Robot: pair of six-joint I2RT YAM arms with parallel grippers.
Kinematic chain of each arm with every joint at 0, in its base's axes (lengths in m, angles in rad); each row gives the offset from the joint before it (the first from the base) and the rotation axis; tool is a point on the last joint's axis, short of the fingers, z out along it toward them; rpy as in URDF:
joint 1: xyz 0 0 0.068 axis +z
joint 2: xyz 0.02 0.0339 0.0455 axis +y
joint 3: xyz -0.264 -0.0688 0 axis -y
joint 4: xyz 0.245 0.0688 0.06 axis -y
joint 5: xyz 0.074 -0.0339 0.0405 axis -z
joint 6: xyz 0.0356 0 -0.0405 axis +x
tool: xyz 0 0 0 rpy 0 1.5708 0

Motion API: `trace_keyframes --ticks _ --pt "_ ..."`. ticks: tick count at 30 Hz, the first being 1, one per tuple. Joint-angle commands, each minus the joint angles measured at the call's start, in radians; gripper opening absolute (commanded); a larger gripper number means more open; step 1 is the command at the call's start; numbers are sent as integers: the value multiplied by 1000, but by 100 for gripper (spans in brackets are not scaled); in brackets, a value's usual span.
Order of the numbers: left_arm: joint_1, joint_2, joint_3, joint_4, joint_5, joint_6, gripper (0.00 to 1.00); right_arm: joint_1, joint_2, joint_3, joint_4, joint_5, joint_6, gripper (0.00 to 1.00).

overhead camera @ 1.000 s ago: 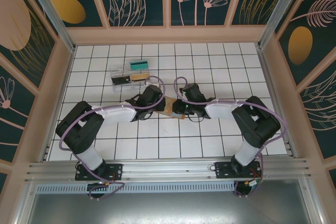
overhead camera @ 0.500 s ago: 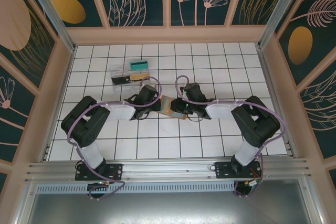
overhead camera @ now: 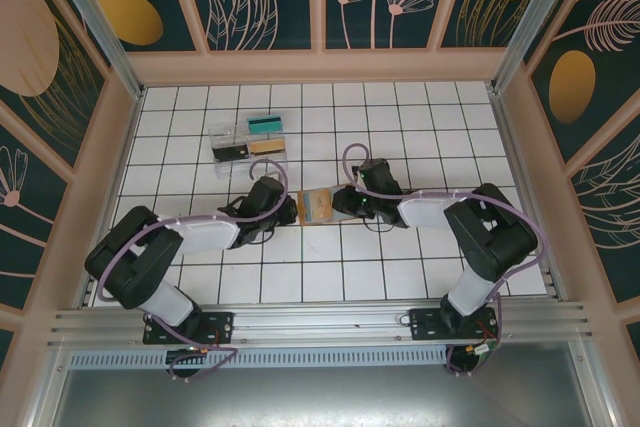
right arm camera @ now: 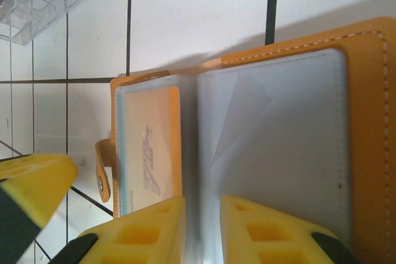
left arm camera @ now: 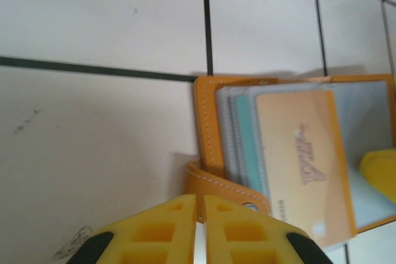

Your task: Take the credit cards out of the card holder

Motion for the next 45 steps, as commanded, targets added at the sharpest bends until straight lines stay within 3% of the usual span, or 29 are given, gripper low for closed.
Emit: trace_keyframes --ticks 1,11,23,41,45 --pt "-4 -24 68 -58 -4 41 17 -8 -31 -10 12 -9 -3 23" --pt "-15 107 149 -16 79 67 14 -23 33 7 70 -92 11 22" --pt "-29 204 148 -45 37 62 11 -29 95 29 114 -153 25 19" --pt "-29 236 155 -76 18 60 4 -31 127 29 166 -201 58 19" --pt "-28 235 156 -75 17 61 4 -32 131 33 161 -201 55 14"
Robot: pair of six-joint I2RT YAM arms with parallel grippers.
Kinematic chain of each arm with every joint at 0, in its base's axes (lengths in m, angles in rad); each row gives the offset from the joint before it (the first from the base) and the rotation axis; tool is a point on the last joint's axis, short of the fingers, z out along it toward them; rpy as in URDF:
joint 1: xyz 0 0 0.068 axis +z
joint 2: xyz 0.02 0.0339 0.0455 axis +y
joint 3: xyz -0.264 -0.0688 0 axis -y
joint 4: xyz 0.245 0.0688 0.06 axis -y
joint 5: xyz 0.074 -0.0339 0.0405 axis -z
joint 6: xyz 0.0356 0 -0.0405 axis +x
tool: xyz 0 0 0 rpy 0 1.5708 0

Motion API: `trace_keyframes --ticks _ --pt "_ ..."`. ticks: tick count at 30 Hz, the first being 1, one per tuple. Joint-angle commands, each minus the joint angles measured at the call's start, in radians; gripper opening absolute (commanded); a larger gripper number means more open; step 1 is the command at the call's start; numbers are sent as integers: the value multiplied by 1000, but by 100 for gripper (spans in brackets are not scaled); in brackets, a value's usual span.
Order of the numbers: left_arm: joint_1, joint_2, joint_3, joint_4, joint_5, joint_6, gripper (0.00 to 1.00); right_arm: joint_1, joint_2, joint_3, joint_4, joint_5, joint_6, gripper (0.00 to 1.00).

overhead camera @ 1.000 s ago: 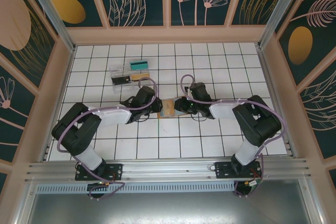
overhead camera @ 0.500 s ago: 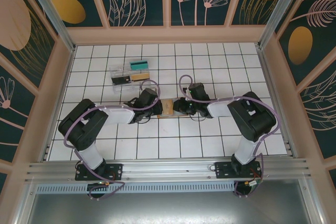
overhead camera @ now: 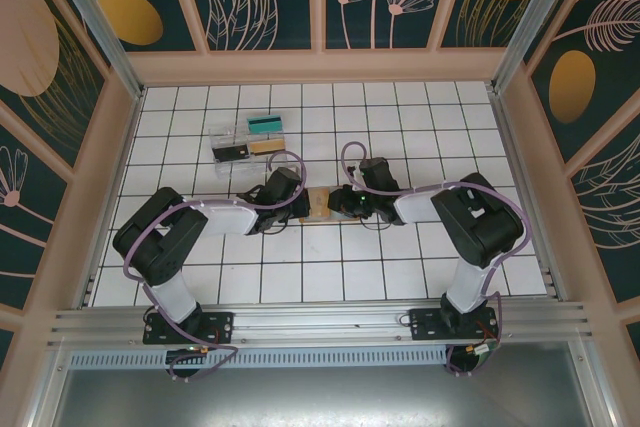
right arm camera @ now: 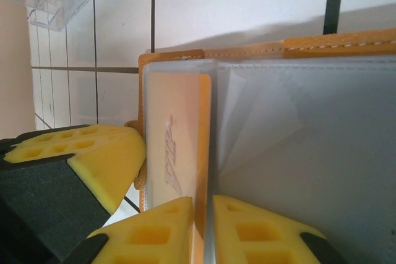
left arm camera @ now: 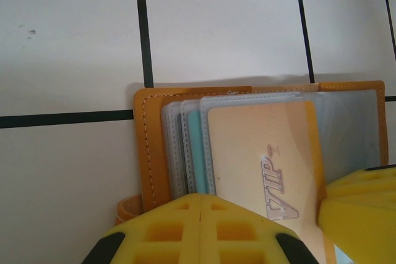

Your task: Take the credit cards out of the card holder

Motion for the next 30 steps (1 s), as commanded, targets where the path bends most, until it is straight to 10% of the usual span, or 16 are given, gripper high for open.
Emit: trace_keyframes --ticks 1,5,30 --pt "-5 36 -2 -65 -14 15 4 -1 16 17 28 -20 5 12" --pt "-4 37 -1 -71 -20 15 0 -4 9 9 22 -11 10 0" --pt "-5 45 8 -111 -61 23 0 -90 -60 -112 6 14 15 0"
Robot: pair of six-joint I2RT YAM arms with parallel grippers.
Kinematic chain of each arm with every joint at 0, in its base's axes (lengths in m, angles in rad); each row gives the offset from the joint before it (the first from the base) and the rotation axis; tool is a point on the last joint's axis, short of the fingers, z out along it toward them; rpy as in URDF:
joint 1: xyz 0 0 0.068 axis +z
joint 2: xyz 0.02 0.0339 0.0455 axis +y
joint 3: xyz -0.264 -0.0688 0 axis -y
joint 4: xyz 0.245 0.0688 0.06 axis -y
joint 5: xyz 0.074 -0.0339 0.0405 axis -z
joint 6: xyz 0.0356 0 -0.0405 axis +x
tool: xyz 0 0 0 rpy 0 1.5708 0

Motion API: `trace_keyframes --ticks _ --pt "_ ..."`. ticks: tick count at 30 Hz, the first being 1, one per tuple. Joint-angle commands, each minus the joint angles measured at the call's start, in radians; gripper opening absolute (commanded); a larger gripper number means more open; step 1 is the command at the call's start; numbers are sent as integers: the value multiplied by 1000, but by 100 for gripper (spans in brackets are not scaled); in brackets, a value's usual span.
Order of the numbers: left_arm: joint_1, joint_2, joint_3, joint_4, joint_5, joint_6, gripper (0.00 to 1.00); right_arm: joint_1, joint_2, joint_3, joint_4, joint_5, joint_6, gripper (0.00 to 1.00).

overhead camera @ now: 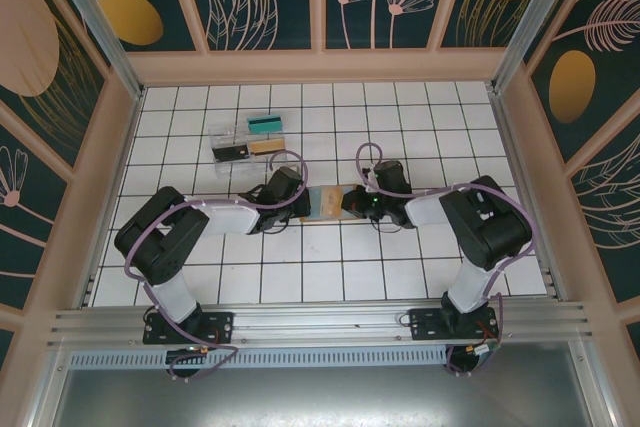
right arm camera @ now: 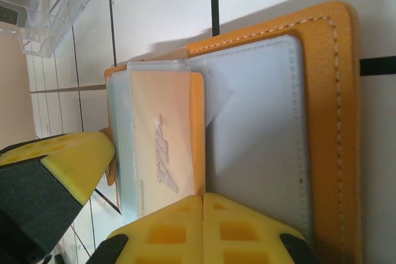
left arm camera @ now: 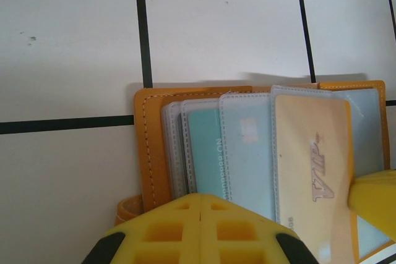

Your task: Take the credit cards out of the card holder

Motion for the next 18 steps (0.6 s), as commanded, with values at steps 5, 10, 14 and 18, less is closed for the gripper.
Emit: trace_keyframes --ticks 5,10,14,18 --pt "-1 37 -4 -98 -35 24 0 -16 -27 -37 -30 14 -15 0" --pt "-1 32 12 -106 -27 29 0 -3 -11 -11 -15 -4 -9 0" --pt "-1 5 30 -123 -29 44 4 25 10 35 -23 -5 -14 0" --pt "-1 -22 46 -135 -29 54 6 47 36 76 -31 -6 -17 0"
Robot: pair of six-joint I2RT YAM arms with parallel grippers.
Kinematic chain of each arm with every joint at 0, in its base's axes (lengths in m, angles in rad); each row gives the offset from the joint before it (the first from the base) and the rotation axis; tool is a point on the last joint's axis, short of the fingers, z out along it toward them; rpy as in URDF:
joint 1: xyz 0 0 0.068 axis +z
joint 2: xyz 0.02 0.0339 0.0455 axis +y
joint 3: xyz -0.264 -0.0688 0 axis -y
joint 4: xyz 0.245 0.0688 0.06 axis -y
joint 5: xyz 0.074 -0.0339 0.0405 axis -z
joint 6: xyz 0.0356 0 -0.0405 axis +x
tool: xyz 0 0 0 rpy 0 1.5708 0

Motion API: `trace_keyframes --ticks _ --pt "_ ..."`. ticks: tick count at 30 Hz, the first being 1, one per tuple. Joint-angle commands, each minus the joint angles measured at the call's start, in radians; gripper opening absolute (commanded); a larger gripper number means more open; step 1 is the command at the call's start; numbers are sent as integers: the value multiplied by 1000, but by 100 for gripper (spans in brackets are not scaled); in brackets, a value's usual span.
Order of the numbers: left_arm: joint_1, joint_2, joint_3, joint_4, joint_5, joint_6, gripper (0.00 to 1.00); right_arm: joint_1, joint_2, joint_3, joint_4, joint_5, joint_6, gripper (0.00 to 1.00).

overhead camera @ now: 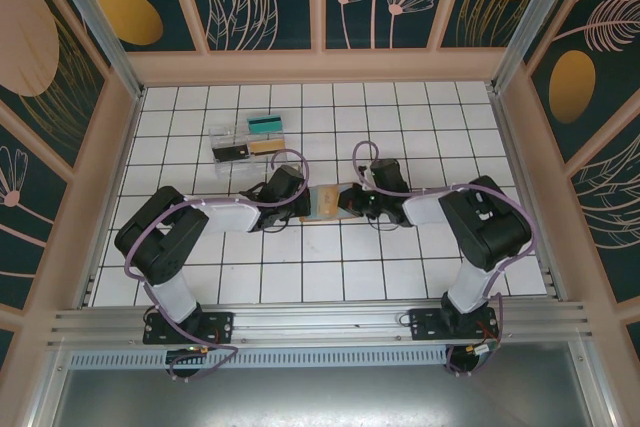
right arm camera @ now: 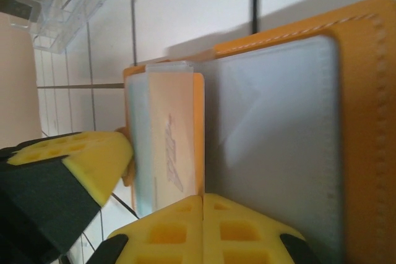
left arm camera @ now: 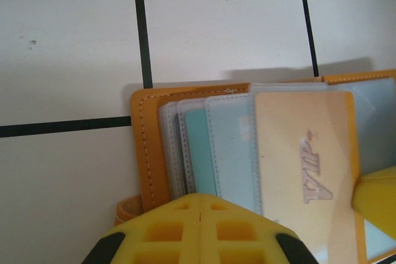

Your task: Take the credit cards out of the card holder

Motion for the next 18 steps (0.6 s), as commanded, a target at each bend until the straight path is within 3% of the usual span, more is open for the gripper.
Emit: trace_keyframes --ticks 1,18 --pt "-1 -23 20 -75 -22 31 7 15 35 45 -25 -6 -17 0" --pt "0 37 69 -27 25 56 9 37 63 55 -24 -4 -21 0"
